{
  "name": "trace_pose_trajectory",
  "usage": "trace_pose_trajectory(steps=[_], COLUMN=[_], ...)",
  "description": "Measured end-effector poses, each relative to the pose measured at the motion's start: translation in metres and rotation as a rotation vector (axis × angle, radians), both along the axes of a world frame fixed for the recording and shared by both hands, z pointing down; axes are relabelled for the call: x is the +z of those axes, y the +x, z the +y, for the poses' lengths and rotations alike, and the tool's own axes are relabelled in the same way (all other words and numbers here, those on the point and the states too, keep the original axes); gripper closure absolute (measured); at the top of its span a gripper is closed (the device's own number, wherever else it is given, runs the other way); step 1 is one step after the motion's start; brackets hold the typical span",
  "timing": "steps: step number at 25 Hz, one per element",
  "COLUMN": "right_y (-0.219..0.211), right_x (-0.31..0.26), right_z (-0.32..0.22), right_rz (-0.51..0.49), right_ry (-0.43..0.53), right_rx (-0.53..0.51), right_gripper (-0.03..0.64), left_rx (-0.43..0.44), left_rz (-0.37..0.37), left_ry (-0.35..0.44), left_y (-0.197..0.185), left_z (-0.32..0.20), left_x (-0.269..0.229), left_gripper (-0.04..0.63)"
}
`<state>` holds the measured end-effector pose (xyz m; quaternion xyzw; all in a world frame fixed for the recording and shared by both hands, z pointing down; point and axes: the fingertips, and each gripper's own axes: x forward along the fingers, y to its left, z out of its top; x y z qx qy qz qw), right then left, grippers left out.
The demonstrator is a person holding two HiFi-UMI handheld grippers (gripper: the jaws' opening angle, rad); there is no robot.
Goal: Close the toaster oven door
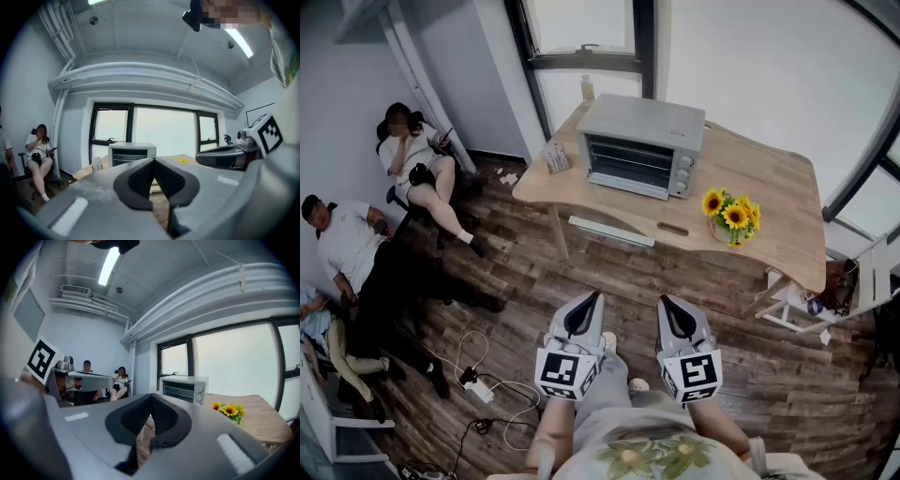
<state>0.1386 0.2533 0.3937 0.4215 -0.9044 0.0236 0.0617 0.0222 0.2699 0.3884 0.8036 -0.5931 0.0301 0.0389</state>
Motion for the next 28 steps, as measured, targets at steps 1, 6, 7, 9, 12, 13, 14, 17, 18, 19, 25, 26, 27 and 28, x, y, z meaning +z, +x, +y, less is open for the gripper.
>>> trace_pose_trajectory(steps=[1, 6, 7, 9, 12, 13, 14, 17, 18, 19, 25, 26, 27, 28], right_y=[-0.002, -0.012, -0.014, -0.017, -0.021, -0.022, -0.024, -0.027, -0.028, -0.029, -0.035, -0.036, -0.036, -0.036], right_x=[0.001, 0.007, 0.008, 0.009, 0.011, 0.012, 0.013, 0.015, 0.017, 0.018, 0.037, 0.041, 0.044, 0.048], right_z=[-0.003, -0.020, -0.025, -0.037, -0.058, -0.066, -0.074, -0.097, -0.104, -0.111, -0.147, -0.153, -0.157, -0.162], right_rz=[-0.002, -0.020, -0.018, -0.013, -0.015, -0.016, -0.017, -0.013, -0.010, -0.006, 0.020, 0.021, 0.022, 0.024], right_ry=[-0.002, -0.004, -0.003, -0.001, -0.018, -0.025, -0.031, -0.044, -0.050, -0.055, -0.104, -0.116, -0.128, -0.138], right_rx=[0.002, 0.012, 0.016, 0.024, 0.036, 0.042, 0.048, 0.070, 0.076, 0.081, 0.121, 0.130, 0.138, 0.146], right_gripper=[0.618, 0.617, 0.617, 0.617, 0.564, 0.538, 0.522, 0.485, 0.481, 0.476, 0.468, 0.468, 0.468, 0.468], left_rx=[0.004, -0.022, -0.035, -0.050, -0.058, -0.058, -0.056, -0.050, -0.049, -0.048, -0.037, -0.032, -0.028, -0.022], left_rz=[0.001, 0.006, 0.008, 0.012, 0.008, 0.006, 0.005, 0.003, 0.001, 0.000, 0.023, 0.020, 0.017, 0.016], left_ry=[0.001, -0.003, -0.002, -0.001, -0.011, -0.014, -0.018, -0.036, -0.044, -0.052, -0.099, -0.109, -0.120, -0.129], left_y=[-0.002, -0.022, -0.028, -0.037, -0.052, -0.057, -0.062, -0.078, -0.083, -0.088, -0.115, -0.118, -0.121, -0.124], left_z=[-0.003, -0.022, -0.027, -0.040, -0.062, -0.069, -0.076, -0.099, -0.106, -0.113, -0.153, -0.159, -0.165, -0.171], left_x=[0.000, 0.006, 0.006, 0.007, 0.009, 0.009, 0.010, 0.016, 0.019, 0.022, 0.042, 0.046, 0.050, 0.053], left_gripper=[0.591, 0.591, 0.591, 0.571, 0.480, 0.466, 0.457, 0.417, 0.411, 0.411, 0.410, 0.410, 0.410, 0.410])
